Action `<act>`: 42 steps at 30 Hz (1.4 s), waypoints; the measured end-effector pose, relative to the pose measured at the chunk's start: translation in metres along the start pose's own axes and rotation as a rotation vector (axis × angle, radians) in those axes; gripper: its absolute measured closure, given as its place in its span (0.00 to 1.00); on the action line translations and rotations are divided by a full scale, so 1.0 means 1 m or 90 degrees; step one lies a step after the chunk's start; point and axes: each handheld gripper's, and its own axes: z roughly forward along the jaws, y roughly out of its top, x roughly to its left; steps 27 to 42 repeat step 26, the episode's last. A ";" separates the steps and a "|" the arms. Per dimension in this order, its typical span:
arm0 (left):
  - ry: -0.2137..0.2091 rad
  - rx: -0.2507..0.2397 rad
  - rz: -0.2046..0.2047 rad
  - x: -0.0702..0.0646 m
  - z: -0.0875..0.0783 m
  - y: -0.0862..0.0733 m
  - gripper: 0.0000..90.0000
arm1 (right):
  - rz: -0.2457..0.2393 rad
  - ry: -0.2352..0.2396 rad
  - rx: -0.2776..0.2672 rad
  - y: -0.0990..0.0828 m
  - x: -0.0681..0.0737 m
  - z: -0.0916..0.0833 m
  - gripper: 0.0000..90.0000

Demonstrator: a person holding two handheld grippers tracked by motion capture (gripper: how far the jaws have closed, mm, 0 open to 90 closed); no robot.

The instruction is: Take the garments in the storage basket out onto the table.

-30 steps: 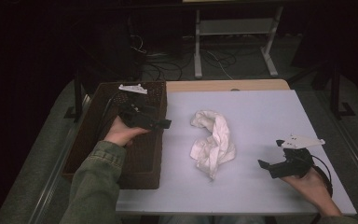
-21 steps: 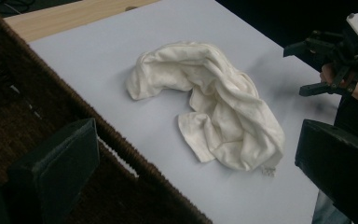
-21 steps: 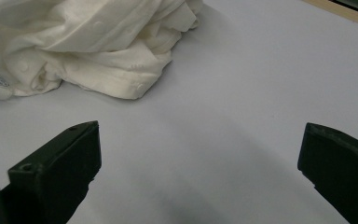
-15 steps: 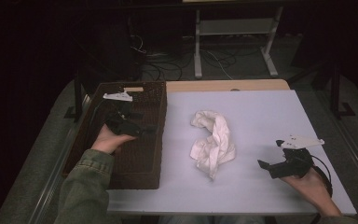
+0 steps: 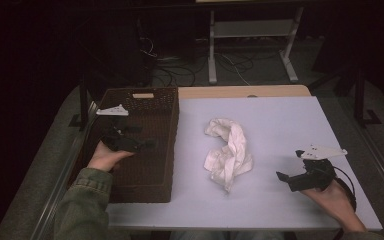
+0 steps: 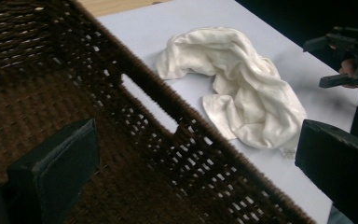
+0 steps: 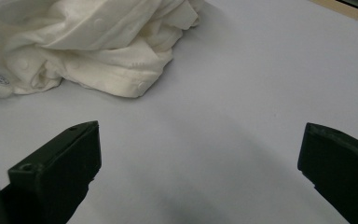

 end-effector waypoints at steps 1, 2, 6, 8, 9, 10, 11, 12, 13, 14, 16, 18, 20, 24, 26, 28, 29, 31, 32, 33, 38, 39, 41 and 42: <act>-0.004 -0.005 -0.005 0.002 -0.002 -0.002 0.00 | 0.000 0.000 0.000 0.000 0.000 0.000 0.00; -0.005 -0.012 -0.007 0.003 -0.003 -0.004 0.00 | -0.001 0.002 0.000 0.000 0.000 0.000 0.00; 0.002 -0.019 -0.008 0.007 -0.008 -0.011 0.00 | -0.001 0.002 0.000 0.000 0.000 0.000 0.00; 0.003 -0.023 -0.004 0.008 -0.010 -0.014 0.00 | -0.001 0.002 0.002 0.000 0.000 0.000 0.00; 0.005 -0.026 -0.006 0.008 -0.011 -0.015 0.00 | -0.001 0.002 0.002 0.000 0.000 0.000 0.00; 0.005 -0.029 -0.005 0.009 -0.011 -0.017 0.00 | -0.001 0.002 0.002 0.000 0.000 0.000 0.00; 0.008 -0.028 -0.005 0.009 -0.012 -0.018 0.00 | -0.001 0.002 0.002 0.000 0.000 0.000 0.00; 0.008 -0.028 -0.002 0.010 -0.012 -0.019 0.00 | -0.001 0.002 0.001 0.000 0.000 0.000 0.00; 0.010 -0.029 -0.004 0.011 -0.012 -0.021 0.00 | 0.000 0.002 0.001 0.000 0.000 0.000 0.00; 0.013 -0.029 -0.006 0.011 -0.012 -0.022 0.00 | 0.000 0.002 0.001 0.000 0.000 0.000 0.00; 0.013 -0.031 -0.007 0.013 -0.013 -0.025 0.00 | 0.000 0.002 0.001 0.000 0.000 0.000 0.00; 0.020 -0.032 -0.009 0.015 -0.014 -0.029 0.00 | -0.001 0.003 0.003 0.000 0.000 0.000 0.00; 0.024 -0.030 -0.009 0.016 -0.014 -0.031 0.00 | -0.001 0.003 0.003 0.000 0.000 0.000 0.00; 0.023 -0.036 -0.014 0.018 -0.014 -0.035 0.00 | -0.001 0.002 0.001 0.000 0.000 0.000 0.00; 0.023 -0.043 -0.018 0.018 -0.015 -0.036 0.00 | 0.000 0.002 0.001 0.000 0.000 0.000 0.00; 0.023 -0.043 -0.018 0.018 -0.015 -0.036 0.00 | 0.000 0.002 0.001 0.000 0.000 0.000 0.00; 0.023 -0.043 -0.018 0.018 -0.015 -0.036 0.00 | 0.000 0.002 0.001 0.000 0.000 0.000 0.00; 0.023 -0.043 -0.018 0.018 -0.015 -0.036 0.00 | 0.000 0.002 0.001 0.000 0.000 0.000 0.00; 0.023 -0.043 -0.018 0.018 -0.015 -0.036 0.00 | 0.000 0.002 0.001 0.000 0.000 0.000 0.00; 0.023 -0.043 -0.018 0.018 -0.015 -0.036 0.00 | 0.000 0.002 0.001 0.000 0.000 0.000 0.00; 0.023 -0.043 -0.018 0.018 -0.015 -0.036 0.00 | 0.000 0.002 0.001 0.000 0.000 0.000 0.00; 0.023 -0.043 -0.018 0.018 -0.015 -0.036 0.00 | 0.000 0.002 0.001 0.000 0.000 0.000 0.00; 0.023 -0.043 -0.018 0.018 -0.015 -0.036 0.00 | 0.000 0.002 0.001 0.000 0.000 0.000 0.00; 0.023 -0.043 -0.018 0.018 -0.015 -0.036 0.00 | 0.000 0.002 0.001 0.000 0.000 0.000 0.00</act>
